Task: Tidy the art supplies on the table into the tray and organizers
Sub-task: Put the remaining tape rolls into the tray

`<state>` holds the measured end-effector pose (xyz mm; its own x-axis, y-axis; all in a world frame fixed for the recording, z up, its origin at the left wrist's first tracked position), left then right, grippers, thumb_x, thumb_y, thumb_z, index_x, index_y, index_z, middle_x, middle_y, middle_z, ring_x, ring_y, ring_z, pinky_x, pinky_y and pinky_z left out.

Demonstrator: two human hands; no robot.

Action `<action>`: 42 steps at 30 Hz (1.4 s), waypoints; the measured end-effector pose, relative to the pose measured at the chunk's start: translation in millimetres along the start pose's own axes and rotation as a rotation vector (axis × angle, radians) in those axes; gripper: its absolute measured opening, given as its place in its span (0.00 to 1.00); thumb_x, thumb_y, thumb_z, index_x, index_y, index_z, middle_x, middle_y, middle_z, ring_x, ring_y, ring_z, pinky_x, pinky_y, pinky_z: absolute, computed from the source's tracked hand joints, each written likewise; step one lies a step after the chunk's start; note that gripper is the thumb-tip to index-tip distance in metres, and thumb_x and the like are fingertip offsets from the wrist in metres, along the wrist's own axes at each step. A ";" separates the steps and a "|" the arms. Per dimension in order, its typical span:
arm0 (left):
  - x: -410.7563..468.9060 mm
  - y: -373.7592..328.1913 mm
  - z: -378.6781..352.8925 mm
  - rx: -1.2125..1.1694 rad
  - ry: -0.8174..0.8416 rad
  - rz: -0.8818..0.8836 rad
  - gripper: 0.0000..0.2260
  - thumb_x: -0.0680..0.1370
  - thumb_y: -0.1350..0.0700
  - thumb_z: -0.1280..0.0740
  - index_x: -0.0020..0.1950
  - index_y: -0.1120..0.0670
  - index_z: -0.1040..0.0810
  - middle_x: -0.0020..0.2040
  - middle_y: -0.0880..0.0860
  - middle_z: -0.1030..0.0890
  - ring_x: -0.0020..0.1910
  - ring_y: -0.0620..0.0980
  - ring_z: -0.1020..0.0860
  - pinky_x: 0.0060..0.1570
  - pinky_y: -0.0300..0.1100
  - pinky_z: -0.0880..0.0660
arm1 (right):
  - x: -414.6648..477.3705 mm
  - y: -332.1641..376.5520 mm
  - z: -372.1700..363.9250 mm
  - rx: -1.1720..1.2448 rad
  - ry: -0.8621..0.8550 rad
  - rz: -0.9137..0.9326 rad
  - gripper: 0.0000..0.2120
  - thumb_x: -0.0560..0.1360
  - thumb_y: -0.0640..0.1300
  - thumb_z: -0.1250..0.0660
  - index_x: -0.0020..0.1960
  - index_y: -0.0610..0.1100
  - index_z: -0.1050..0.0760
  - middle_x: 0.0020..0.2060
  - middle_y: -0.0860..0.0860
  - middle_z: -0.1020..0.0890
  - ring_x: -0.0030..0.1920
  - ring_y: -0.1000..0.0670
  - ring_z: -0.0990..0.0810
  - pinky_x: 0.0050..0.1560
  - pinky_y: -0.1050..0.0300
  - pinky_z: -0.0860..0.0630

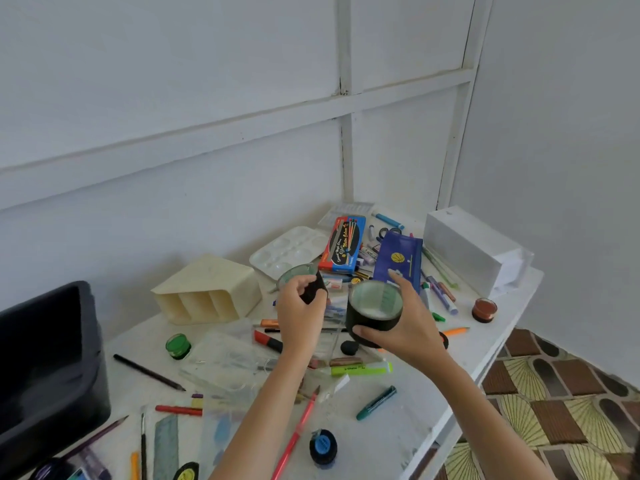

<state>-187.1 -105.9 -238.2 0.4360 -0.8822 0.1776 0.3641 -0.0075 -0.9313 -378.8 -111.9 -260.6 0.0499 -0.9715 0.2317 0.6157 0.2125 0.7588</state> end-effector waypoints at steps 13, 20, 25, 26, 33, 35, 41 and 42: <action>63.0 50.9 -15.2 0.262 0.018 0.156 0.48 0.64 0.44 0.23 0.76 0.53 0.46 0.70 0.59 0.33 0.69 0.57 0.35 0.65 0.52 0.32 | 52.9 26.8 -13.9 0.296 0.020 0.128 0.48 0.59 0.50 0.19 0.72 0.52 0.42 0.64 0.57 0.29 0.63 0.61 0.30 0.57 0.74 0.33; 63.7 52.6 -10.5 0.184 -0.068 0.122 0.45 0.62 0.40 0.23 0.72 0.50 0.41 0.67 0.54 0.29 0.63 0.54 0.28 0.57 0.51 0.26 | 58.2 28.9 -26.6 0.296 0.023 0.126 0.49 0.57 0.51 0.18 0.71 0.53 0.41 0.62 0.59 0.27 0.61 0.63 0.29 0.56 0.73 0.32; 65.0 34.8 14.3 -0.003 -0.163 0.089 0.42 0.63 0.46 0.21 0.71 0.50 0.39 0.66 0.50 0.30 0.64 0.50 0.30 0.56 0.41 0.30 | 57.9 34.9 -31.8 0.377 -0.038 0.072 0.46 0.58 0.49 0.19 0.71 0.52 0.39 0.64 0.56 0.29 0.63 0.57 0.29 0.63 0.53 0.28; 65.7 32.1 22.0 -0.036 -0.175 0.101 0.42 0.63 0.46 0.21 0.71 0.49 0.39 0.66 0.50 0.30 0.64 0.49 0.30 0.58 0.42 0.30 | 57.1 39.5 -33.3 0.397 -0.050 0.068 0.46 0.59 0.48 0.19 0.70 0.51 0.39 0.63 0.57 0.29 0.63 0.56 0.29 0.64 0.53 0.28; 56.5 17.9 106.4 -0.111 -0.302 0.065 0.44 0.62 0.46 0.21 0.72 0.48 0.40 0.69 0.47 0.33 0.67 0.46 0.33 0.66 0.47 0.31 | 39.0 98.6 -71.1 0.434 0.056 0.124 0.48 0.59 0.48 0.19 0.73 0.49 0.40 0.63 0.58 0.32 0.62 0.59 0.32 0.63 0.61 0.33; 49.7 17.5 140.8 -0.066 -0.358 0.056 0.45 0.61 0.46 0.20 0.73 0.49 0.39 0.69 0.47 0.33 0.67 0.46 0.33 0.66 0.47 0.32 | 28.3 121.0 -86.7 0.424 0.096 0.146 0.50 0.59 0.51 0.19 0.74 0.48 0.41 0.64 0.58 0.33 0.63 0.60 0.33 0.63 0.62 0.35; 18.3 23.8 248.6 0.049 -0.443 0.031 0.44 0.62 0.48 0.20 0.73 0.52 0.38 0.68 0.48 0.34 0.67 0.45 0.34 0.65 0.39 0.35 | -13.7 191.3 -140.2 0.404 0.232 0.243 0.48 0.57 0.54 0.19 0.72 0.49 0.38 0.64 0.56 0.30 0.62 0.57 0.30 0.62 0.62 0.33; 11.7 26.0 266.9 0.061 -0.460 0.021 0.42 0.62 0.49 0.20 0.71 0.52 0.36 0.66 0.48 0.32 0.65 0.45 0.33 0.62 0.38 0.35 | -21.2 203.7 -149.7 0.403 0.255 0.264 0.47 0.57 0.54 0.19 0.70 0.49 0.37 0.63 0.56 0.29 0.62 0.57 0.29 0.62 0.61 0.32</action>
<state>47.1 9.2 -175.5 0.7584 -0.5817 0.2941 0.3931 0.0482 -0.9182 -136.8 -63.7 -202.2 0.3819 -0.8638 0.3288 0.2088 0.4272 0.8797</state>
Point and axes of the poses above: each hand's wrist, its own x-axis towards the middle knuckle, its own z-axis out of the back of the hand, y = z × x, the point moved 6 cm from there along x, towards the middle knuckle
